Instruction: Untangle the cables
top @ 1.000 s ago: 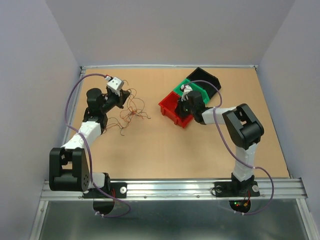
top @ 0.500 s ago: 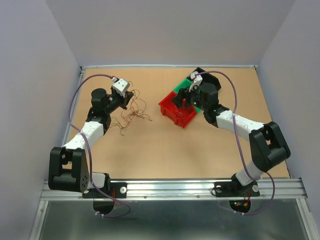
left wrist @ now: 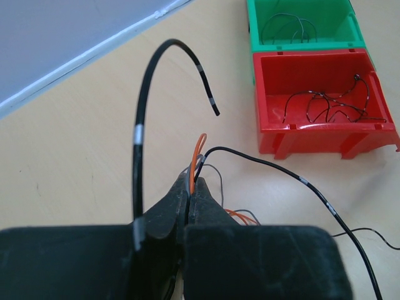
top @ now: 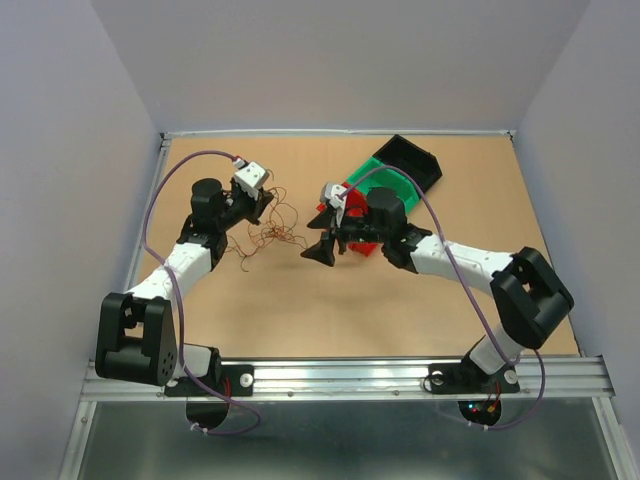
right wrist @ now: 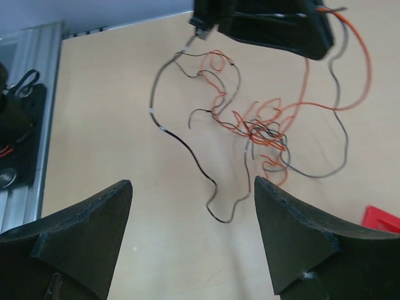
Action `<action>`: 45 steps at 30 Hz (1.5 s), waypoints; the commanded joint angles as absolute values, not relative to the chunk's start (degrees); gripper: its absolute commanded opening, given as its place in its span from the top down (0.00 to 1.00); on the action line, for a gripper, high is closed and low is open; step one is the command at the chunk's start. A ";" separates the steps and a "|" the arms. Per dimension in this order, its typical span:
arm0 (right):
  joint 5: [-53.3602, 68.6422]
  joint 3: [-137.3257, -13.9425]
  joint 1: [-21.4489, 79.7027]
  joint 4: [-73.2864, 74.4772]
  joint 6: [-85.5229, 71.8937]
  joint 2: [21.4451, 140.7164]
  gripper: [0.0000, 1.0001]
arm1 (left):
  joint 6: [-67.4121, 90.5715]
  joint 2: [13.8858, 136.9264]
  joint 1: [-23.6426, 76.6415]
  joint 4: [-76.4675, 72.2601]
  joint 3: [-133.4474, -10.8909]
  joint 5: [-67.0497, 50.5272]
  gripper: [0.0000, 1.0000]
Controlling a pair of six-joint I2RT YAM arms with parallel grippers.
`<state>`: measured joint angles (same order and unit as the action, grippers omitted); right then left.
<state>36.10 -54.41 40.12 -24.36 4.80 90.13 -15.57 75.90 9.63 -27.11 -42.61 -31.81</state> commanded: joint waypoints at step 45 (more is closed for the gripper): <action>22.76 -76.64 43.15 -18.37 -7.73 76.64 0.99 | -11.34 51.51 5.80 -46.84 -28.13 -38.92 0.10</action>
<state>23.73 -72.77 42.85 -20.14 -6.59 76.55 -12.73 55.48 5.93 -39.38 -30.33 -31.57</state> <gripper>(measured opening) 0.020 0.894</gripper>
